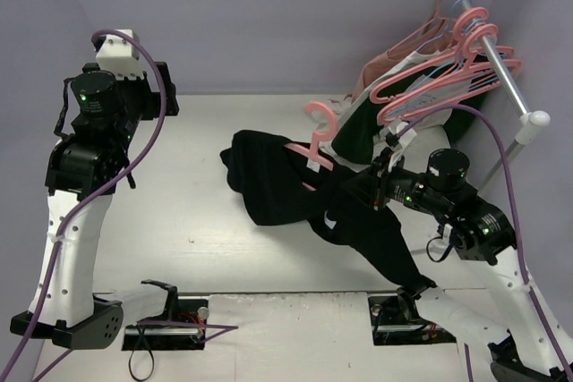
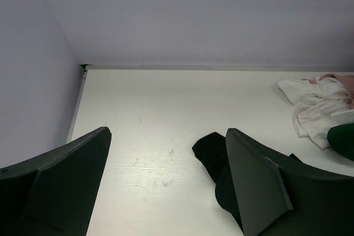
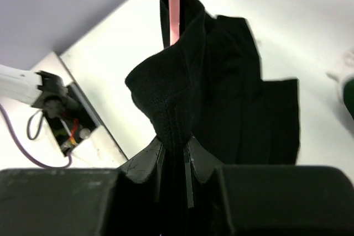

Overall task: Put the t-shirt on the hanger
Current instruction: Place the T-shirt on the hanger, then place the hanger at the clothesline.

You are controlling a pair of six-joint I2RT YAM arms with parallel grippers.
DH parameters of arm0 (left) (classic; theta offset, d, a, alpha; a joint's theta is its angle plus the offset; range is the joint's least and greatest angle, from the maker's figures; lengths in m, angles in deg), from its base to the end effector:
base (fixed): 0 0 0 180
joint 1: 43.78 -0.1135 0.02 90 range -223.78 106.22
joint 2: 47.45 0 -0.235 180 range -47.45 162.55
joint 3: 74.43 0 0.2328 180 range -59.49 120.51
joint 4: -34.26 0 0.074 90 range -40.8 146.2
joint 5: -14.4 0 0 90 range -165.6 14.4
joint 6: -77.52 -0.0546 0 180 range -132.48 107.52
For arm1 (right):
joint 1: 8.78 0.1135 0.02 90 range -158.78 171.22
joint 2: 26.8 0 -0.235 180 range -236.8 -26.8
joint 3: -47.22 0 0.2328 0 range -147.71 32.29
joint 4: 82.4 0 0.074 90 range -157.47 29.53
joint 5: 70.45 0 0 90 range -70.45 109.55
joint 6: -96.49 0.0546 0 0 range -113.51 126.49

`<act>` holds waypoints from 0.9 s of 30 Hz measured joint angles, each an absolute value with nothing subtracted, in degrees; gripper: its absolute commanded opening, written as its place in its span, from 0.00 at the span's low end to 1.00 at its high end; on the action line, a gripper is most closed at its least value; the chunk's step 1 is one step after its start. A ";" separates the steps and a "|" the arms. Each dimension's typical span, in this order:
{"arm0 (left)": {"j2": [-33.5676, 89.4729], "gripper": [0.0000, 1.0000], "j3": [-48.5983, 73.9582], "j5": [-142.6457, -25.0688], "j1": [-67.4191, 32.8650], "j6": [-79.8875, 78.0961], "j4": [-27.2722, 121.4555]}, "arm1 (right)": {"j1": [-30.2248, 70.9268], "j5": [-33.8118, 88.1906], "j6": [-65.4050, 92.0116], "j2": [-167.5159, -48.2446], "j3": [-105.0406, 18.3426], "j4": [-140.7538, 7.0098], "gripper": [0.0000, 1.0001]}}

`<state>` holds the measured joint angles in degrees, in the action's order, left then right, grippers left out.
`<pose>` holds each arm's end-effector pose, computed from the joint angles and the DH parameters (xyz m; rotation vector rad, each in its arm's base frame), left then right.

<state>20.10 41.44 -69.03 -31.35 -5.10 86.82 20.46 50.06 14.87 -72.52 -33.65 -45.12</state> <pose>0.2093 -0.0397 0.4951 -0.0151 1.6470 -0.1697 0.1324 0.1059 0.4113 -0.7159 1.5246 0.9266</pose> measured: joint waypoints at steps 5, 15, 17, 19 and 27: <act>19.51 0.80 40.71 -67.58 -31.34 -2.14 86.83 | 20.48 39.18 15.16 -68.11 -33.90 -37.37 0.00; 18.92 0.80 36.04 -67.41 -31.35 2.41 87.16 | 20.50 16.55 16.32 -61.90 -36.09 -25.04 0.00; 18.92 0.80 35.61 -67.41 -31.35 2.97 87.24 | 20.52 14.73 16.39 -62.40 -36.99 -23.17 0.00; 18.89 0.80 35.52 -67.46 -31.35 3.28 87.30 | 20.53 13.84 16.77 -63.38 -37.75 -21.78 0.00; 18.81 0.80 35.58 -68.37 -31.35 3.35 87.30 | 20.55 7.50 20.57 -67.52 -38.75 -18.27 0.00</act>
<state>18.81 35.58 -68.37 -31.35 3.35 87.30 20.55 7.50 20.57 -67.52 -38.75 -18.27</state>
